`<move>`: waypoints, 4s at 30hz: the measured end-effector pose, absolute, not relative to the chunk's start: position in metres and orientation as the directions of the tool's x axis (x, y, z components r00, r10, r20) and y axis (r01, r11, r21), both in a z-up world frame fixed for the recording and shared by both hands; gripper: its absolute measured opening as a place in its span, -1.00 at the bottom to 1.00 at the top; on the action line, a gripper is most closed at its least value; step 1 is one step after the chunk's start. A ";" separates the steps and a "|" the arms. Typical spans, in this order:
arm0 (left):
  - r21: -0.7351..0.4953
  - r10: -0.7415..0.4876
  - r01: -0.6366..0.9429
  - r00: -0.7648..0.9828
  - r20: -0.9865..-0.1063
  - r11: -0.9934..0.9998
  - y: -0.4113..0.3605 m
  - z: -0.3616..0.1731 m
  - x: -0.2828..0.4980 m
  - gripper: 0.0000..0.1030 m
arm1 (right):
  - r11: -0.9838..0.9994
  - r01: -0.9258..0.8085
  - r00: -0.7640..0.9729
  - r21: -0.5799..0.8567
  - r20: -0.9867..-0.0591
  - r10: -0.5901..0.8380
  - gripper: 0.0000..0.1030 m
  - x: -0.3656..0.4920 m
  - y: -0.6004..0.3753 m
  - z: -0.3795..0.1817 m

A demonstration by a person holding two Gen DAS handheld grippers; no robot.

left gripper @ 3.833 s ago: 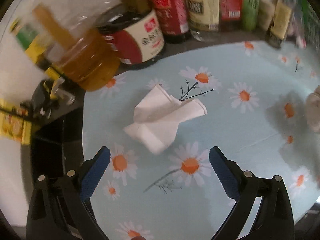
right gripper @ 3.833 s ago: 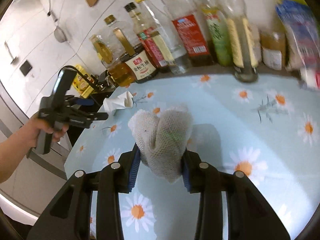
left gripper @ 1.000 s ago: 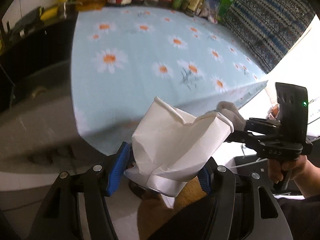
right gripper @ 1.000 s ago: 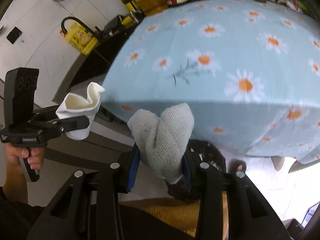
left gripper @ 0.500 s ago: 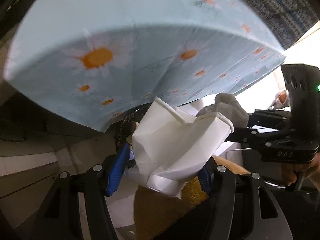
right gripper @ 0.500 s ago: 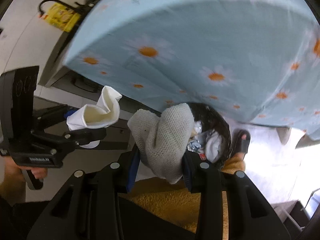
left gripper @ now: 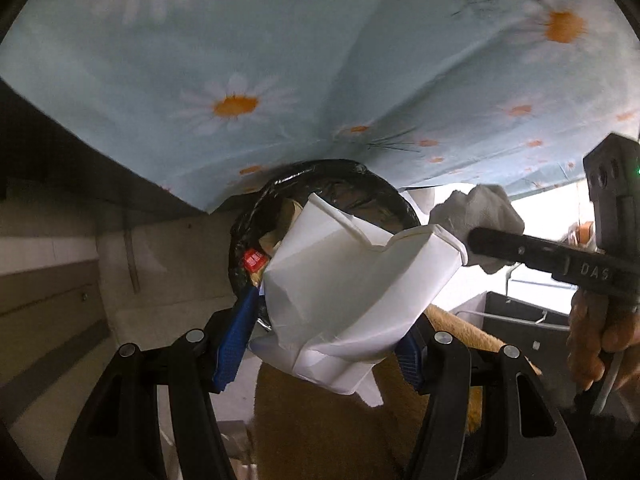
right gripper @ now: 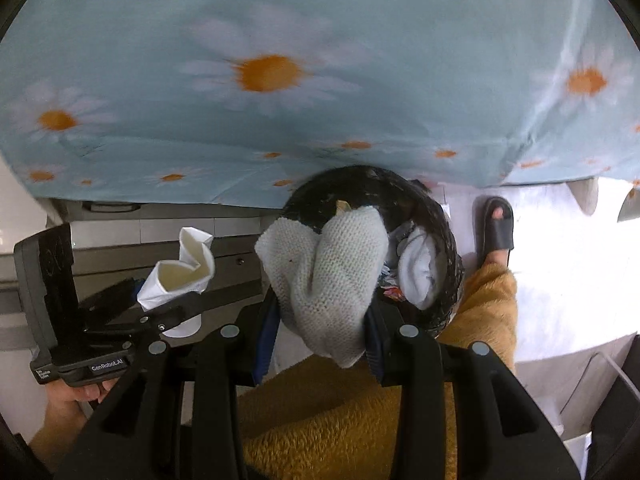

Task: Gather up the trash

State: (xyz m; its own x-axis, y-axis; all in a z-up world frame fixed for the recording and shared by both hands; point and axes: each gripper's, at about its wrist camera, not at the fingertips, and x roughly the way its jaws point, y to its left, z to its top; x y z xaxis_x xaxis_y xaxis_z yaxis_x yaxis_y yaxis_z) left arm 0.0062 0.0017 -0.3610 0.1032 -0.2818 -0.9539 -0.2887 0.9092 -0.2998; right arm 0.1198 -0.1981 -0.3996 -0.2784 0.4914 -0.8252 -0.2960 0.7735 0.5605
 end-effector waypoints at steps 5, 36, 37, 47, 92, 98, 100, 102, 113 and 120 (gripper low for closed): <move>-0.295 -0.286 -0.297 0.076 -0.955 0.908 -0.009 -0.380 0.006 0.17 | 0.781 -0.292 -0.303 0.551 -0.828 0.471 -0.25 0.119 -0.196 -0.424; -0.206 -0.244 -0.333 -0.076 -0.967 0.920 -0.022 -0.446 0.030 0.63 | 0.808 -0.239 -0.331 0.538 -0.828 0.453 0.25 0.123 -0.191 -0.475; -0.205 -0.241 -0.332 -0.069 -0.968 0.921 -0.021 -0.442 0.029 0.63 | 0.805 -0.239 -0.330 0.543 -0.825 0.458 0.25 0.123 -0.193 -0.470; -0.264 -0.259 -0.231 0.054 -0.964 0.936 -0.018 -0.377 0.017 0.63 | 0.779 -0.274 -0.244 0.564 -0.824 0.511 0.25 0.104 -0.213 -0.402; -0.079 0.097 -0.243 0.635 -0.766 0.967 -0.044 -0.020 -0.014 0.87 | 0.711 -0.639 0.478 0.292 -0.573 0.665 0.91 0.065 -0.265 -0.017; -0.063 0.134 -0.269 0.653 -0.745 0.961 -0.056 -0.011 -0.014 0.87 | 0.692 -0.657 0.464 0.299 -0.563 0.684 0.91 0.067 -0.277 -0.019; -0.063 0.133 -0.267 0.655 -0.744 0.962 -0.061 -0.010 -0.014 0.87 | 0.686 -0.656 0.456 0.314 -0.560 0.692 0.91 0.069 -0.282 -0.022; -0.054 0.141 -0.269 0.654 -0.743 0.962 -0.065 -0.011 -0.014 0.87 | 0.687 -0.657 0.453 0.309 -0.567 0.688 0.91 0.070 -0.285 -0.026; -0.052 0.164 -0.301 0.647 -0.745 0.952 -0.072 -0.008 -0.007 0.87 | 0.675 -0.657 0.427 0.336 -0.572 0.700 0.91 0.088 -0.303 -0.026; -0.057 0.150 -0.283 0.658 -0.738 0.957 -0.077 -0.005 -0.001 0.87 | 0.677 -0.651 0.433 0.343 -0.565 0.703 0.91 0.093 -0.308 -0.025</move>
State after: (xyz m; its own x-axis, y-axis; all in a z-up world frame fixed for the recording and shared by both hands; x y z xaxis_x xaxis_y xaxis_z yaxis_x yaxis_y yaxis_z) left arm -0.0012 -0.0772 -0.0050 0.6575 0.1503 -0.7383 -0.2833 0.9573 -0.0574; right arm 0.0929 -0.3077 -0.0248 0.4328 0.7029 -0.5645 -0.6511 0.6768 0.3435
